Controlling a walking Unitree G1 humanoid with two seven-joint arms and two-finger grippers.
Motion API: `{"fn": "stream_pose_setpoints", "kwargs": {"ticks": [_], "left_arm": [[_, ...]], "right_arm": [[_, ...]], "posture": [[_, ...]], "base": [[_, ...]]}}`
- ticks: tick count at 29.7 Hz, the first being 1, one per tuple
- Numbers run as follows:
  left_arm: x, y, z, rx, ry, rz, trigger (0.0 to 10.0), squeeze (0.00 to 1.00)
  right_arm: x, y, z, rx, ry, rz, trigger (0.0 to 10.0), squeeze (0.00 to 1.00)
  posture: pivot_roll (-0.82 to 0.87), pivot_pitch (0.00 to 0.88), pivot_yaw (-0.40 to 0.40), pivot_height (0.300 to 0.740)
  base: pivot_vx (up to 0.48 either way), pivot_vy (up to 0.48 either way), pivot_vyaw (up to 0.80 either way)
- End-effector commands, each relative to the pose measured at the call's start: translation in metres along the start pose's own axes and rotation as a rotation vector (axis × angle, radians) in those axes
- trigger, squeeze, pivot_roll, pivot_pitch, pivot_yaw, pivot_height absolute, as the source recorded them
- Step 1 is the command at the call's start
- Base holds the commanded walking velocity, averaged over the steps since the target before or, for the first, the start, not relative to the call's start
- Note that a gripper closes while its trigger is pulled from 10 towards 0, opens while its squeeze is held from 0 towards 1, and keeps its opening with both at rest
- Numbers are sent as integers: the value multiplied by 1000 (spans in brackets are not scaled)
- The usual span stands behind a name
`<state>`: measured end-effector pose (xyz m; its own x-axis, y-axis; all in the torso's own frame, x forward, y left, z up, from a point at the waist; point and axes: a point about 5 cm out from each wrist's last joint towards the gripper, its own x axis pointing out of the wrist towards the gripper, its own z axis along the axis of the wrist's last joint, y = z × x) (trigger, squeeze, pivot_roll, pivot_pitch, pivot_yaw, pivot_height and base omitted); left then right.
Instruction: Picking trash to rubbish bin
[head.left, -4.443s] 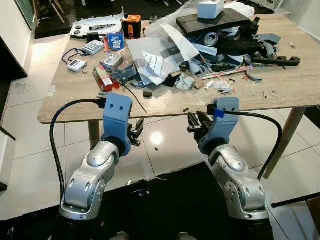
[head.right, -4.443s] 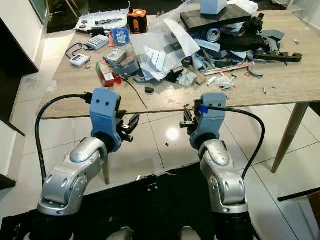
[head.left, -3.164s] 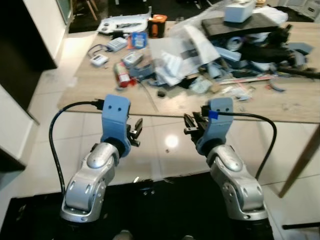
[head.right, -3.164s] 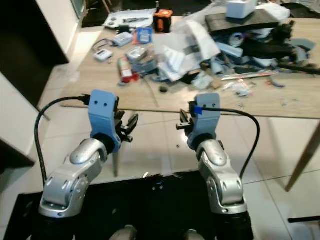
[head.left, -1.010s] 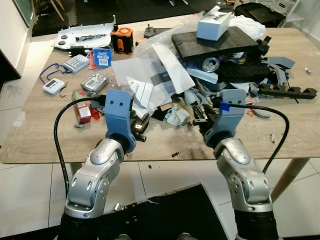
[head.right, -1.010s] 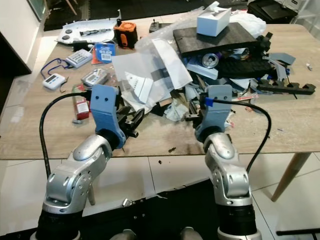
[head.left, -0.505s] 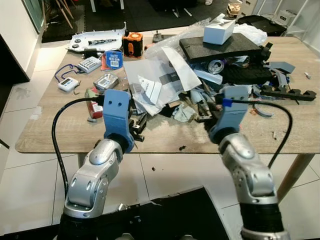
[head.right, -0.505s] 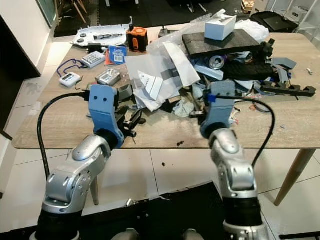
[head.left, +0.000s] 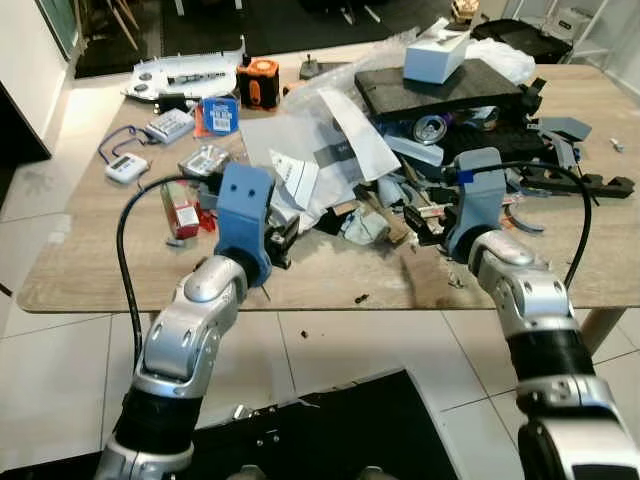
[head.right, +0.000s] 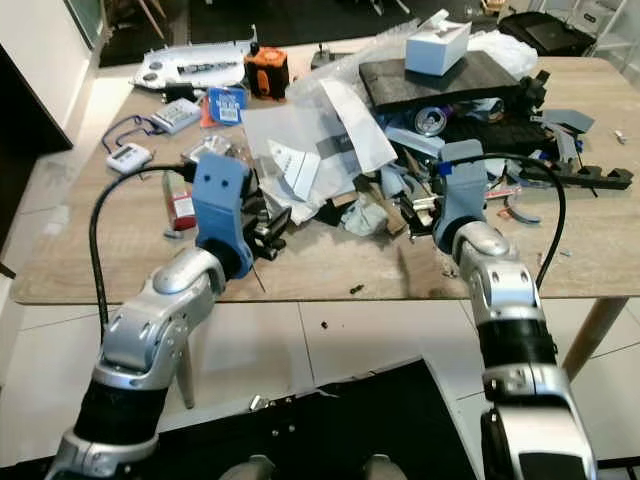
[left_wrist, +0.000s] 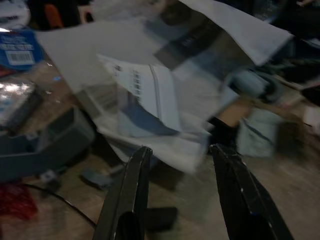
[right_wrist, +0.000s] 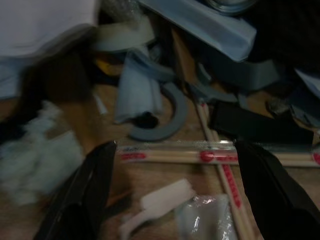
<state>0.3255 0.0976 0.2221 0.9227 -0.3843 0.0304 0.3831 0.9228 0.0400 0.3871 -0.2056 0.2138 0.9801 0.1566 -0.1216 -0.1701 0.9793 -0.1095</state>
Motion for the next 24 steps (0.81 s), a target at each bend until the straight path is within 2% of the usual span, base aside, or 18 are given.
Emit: {"fn": "stream_pose_setpoints", "kwargs": {"ticks": [1, 10, 11, 12, 17, 20, 24], "left_arm": [[1, 4, -1, 19, 4, 6, 10000, 0], [-1, 1, 1, 28, -13, -30, 10000, 0], [-2, 0, 1, 27, -12, -42, 10000, 0], [-4, -2, 0, 26, -9, -52, 10000, 0], [-6, -8, 1, 25, -11, -92, 10000, 0], [-8, -18, 9, 8, -24, -164, 10000, 0], [-9, -26, 13, -3, -33, -220, 10000, 0]], "right_arm": [[4, -4, -4, -25, 11, 3, 10000, 1000], [13, -9, 4, -43, -31, -36, 10000, 1000], [15, -9, 4, -50, -31, -39, 10000, 592], [16, -9, 4, -53, -29, -40, 10000, 0], [19, -10, 3, -68, -21, -25, 10000, 0], [20, -13, 5, -110, -13, -24, 10000, 0], [20, -17, 8, -117, -12, -33, 10000, 0]], "posture": [[25, 225, 12, 740], [29, 256, 7, 740], [31, 264, 6, 740], [36, 270, 4, 740], [44, 289, -2, 740], [45, 321, -12, 740], [44, 335, -16, 740]], "base": [[0, 0, 0], [0, 0, 0], [0, 0, 0], [0, 0, 0], [0, 0, 0], [0, 0, 0], [0, 0, 0]]}}
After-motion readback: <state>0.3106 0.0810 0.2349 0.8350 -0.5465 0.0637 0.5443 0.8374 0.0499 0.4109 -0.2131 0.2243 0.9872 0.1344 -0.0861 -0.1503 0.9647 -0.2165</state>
